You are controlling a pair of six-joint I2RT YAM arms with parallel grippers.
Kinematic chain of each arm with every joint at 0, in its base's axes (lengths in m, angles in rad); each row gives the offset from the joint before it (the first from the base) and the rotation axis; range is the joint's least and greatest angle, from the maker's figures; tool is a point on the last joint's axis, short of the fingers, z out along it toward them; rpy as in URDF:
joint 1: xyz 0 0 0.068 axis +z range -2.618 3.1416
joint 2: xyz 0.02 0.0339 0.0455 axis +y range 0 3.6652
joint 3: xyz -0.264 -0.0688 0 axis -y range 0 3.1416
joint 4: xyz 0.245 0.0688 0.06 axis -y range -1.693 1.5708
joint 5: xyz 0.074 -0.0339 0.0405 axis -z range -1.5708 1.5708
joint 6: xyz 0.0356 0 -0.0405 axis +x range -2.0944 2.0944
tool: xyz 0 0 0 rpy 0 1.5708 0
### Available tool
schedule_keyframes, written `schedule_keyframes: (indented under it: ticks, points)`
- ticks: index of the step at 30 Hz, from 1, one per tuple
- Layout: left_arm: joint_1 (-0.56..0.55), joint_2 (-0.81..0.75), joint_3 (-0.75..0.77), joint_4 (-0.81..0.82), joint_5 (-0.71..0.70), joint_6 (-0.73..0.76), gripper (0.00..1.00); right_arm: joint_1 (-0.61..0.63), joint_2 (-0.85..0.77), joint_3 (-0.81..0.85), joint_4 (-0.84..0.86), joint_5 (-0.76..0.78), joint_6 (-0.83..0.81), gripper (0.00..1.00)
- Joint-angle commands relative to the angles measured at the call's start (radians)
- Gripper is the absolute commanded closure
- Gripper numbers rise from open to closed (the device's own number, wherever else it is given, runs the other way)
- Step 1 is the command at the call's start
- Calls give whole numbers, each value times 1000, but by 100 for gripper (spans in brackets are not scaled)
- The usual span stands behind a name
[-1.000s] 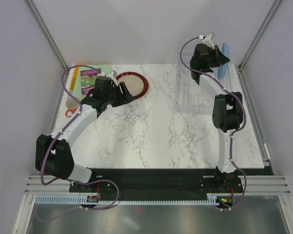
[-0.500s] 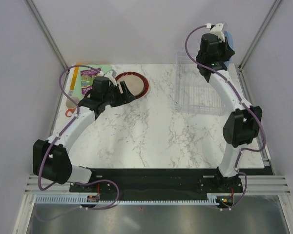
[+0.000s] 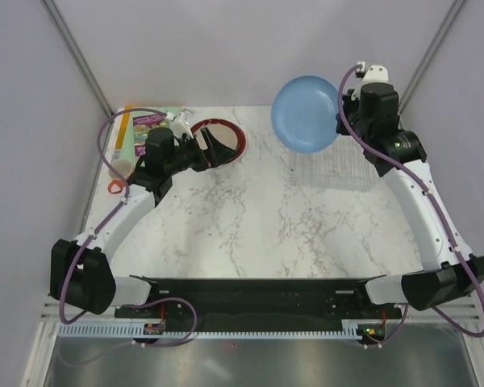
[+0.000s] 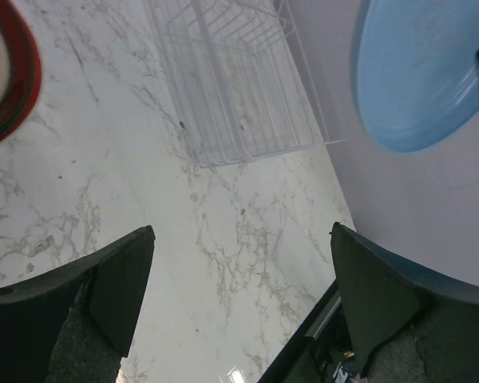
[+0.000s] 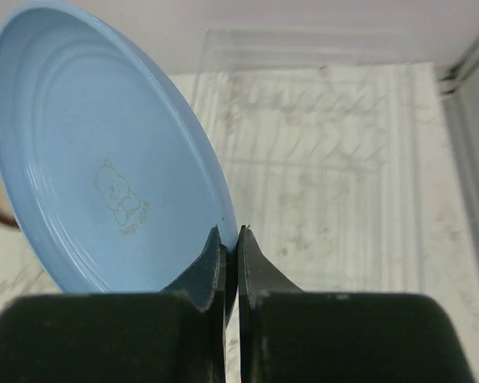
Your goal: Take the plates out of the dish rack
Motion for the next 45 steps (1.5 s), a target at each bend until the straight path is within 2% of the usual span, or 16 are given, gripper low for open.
schedule_keyframes:
  ticks: [1,5,13,18,22,27,32,35,38,39,40,42,44,45]
  points:
    - [-3,27,-47,273,147,-139,1,16,-71,-79,0,-266,142,100]
    - [-9,48,-72,371,175,-191,0,27,-116,-140,37,-405,186,100]
    - [-32,70,-73,422,169,-231,0,65,-125,-205,79,-483,219,100]
    - [-44,77,-76,447,153,-248,0,114,-133,-231,94,-445,225,100]
    - [-47,42,-104,450,117,-246,0,113,-148,-231,77,-315,182,100]
    - [-47,34,-96,450,113,-236,4,116,-124,-237,91,-414,203,100]
    - [-49,62,-73,453,126,-252,7,120,-124,-274,119,-442,229,99]
    - [-51,74,-66,454,130,-252,17,119,-122,-278,119,-447,226,99]
    - [-51,85,-60,460,140,-251,45,120,-118,-283,125,-468,226,96]
    - [-52,88,-60,460,138,-249,65,120,-113,-286,129,-477,228,93]
    - [-54,99,-55,460,144,-248,79,122,-110,-289,134,-496,231,93]
    - [-54,114,-49,456,153,-249,98,120,-104,-300,145,-508,235,91]
    - [-55,128,-44,454,164,-245,98,122,-99,-308,151,-526,238,85]
    - [-55,130,-43,451,163,-240,98,122,-93,-312,154,-533,235,70]
